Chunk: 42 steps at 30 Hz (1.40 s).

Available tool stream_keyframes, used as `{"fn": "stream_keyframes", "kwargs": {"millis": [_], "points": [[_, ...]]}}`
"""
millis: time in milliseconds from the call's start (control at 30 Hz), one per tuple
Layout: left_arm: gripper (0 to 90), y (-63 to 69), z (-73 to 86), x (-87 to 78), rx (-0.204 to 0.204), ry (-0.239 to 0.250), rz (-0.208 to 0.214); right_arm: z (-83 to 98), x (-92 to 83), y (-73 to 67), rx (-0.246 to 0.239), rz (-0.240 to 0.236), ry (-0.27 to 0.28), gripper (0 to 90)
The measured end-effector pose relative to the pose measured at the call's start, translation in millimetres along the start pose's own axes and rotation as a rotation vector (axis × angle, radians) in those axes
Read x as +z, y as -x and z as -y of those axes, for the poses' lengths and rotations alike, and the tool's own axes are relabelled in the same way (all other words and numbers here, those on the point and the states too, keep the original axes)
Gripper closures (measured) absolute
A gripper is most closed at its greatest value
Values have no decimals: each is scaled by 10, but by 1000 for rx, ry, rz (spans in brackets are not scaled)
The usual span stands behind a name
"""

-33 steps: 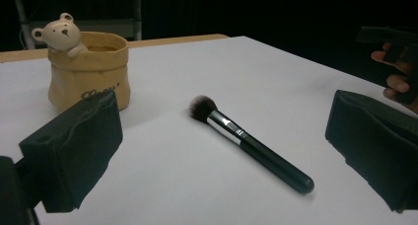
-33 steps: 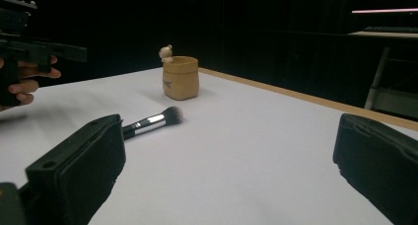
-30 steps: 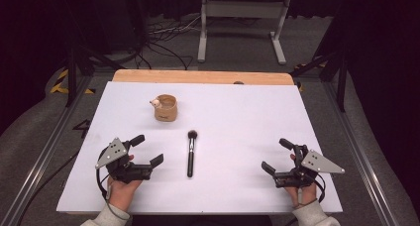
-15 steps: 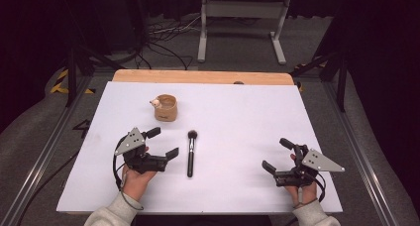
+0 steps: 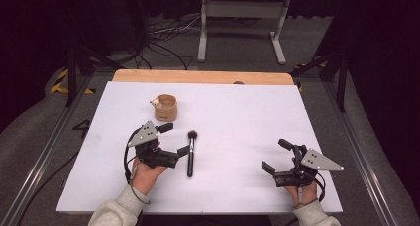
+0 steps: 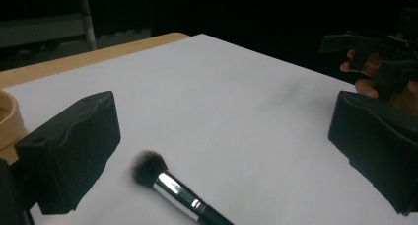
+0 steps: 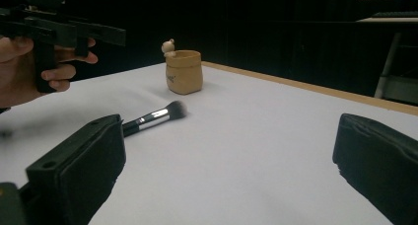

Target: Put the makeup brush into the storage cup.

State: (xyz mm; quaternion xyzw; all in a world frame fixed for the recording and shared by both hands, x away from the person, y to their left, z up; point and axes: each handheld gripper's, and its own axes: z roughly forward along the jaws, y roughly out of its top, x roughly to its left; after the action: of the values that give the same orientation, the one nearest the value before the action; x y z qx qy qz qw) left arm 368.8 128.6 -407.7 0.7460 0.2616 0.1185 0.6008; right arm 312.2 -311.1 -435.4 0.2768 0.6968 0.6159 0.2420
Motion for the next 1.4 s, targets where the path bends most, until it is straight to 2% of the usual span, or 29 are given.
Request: {"fn": "stream_keyframes", "kwargs": {"millis": [67, 133, 167, 267, 400, 500, 533, 567, 600, 667, 833, 967, 1033, 1067, 1200, 1267, 1333, 1400], "points": [[0, 2, -42, 47, -29, -49, 8, 1, -5, 4, -1, -1, 2, 0], [2, 12, -76, 95, -57, -83, -10, 0, -11, 10, -2, 0, 5, 0], [3, 17, -96, 122, -56, -108, -11, 0, -12, 10, 1, -1, 6, 0], [2, 45, -139, 164, -9, -164, -20, 1, -12, 11, 1, -3, 6, 0], [2, 69, -224, 230, 19, -241, -76, 1, -10, 11, 0, -4, 7, 0], [4, 53, -276, 297, 3, -330, -88, -4, -17, 7, 1, -7, 7, 0], [6, 53, -276, 297, 3, -330, -88, -4, -17, 7, 1, -7, 7, 0], [6, 47, -303, 342, 1, -384, -94, -9, -22, 5, -3, -5, 8, 0], [8, 49, -320, 365, -5, -415, -98, -10, -25, 4, -2, -3, 8, 0], [8, 46, -329, 380, -4, -429, -102, -14, -28, 2, 2, -4, 12, 0], [11, 20, -401, 458, -17, -513, -109, -17, -39, 7, 6, -9, 16, 0], [15, -41, -440, 527, -62, -586, -120, -17, -42, 9, 6, -13, 17, 0], [15, -69, -451, 551, -76, -616, -119, -18, -45, 10, 8, -14, 18, 0], [15, -69, -451, 551, -76, -616, -119, -18, -45, 10, 8, -14, 18, 0], [14, -110, -477, 600, -97, -680, -117, -17, -48, 15, 12, -18, 22, 0], [13, -116, -481, 613, -102, -689, -116, -17, -49, 18, 12, -17, 23, 0], [11, -126, -508, 634, -83, -704, -154, -18, -50, 17, 12, -18, 24, 0], [17, -137, -518, 650, -97, -718, -155, -19, -51, 16, 14, -20, 25, 0]]}}
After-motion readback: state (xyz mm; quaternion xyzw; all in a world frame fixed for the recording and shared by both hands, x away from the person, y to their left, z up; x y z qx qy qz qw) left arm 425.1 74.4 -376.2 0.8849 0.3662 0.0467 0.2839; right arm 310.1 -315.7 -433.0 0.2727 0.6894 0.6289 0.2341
